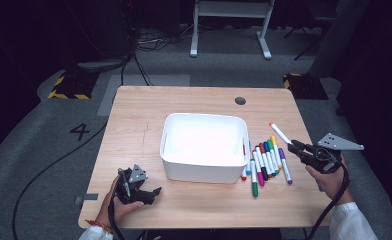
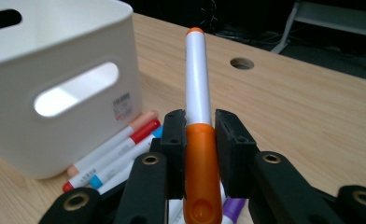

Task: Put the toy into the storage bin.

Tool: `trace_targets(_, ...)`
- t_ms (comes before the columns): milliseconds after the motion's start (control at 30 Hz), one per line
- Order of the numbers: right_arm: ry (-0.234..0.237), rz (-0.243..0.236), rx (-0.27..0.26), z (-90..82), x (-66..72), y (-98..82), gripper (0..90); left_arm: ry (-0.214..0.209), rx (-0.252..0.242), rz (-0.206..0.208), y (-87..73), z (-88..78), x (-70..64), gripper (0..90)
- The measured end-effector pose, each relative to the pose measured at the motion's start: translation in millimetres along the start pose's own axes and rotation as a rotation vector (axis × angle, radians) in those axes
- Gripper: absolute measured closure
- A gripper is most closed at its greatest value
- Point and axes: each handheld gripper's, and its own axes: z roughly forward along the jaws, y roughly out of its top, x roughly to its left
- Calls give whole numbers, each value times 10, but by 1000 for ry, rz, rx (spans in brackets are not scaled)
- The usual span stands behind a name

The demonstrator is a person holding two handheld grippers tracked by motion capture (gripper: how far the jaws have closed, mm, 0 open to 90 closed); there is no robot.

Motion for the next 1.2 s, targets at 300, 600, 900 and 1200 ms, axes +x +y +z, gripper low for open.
trace_targets(300, 136, -75, -40, 53, 287, 462, 744, -6, -1, 1, 8, 10, 10, 145)
trace_targets(600, 259, -167, -24, 265, 676, 832, 744, 0, 0, -3, 3, 3, 3, 147)
trace_targets(900, 349, -217, 30, 582, 924, 948, 745, -1, 1, -3, -2, -3, 2, 148)
trace_targets(1200, 414, -289, 171, 1067, 1182, 969, 744, 7, -1, -2, -9, -10, 0, 147)
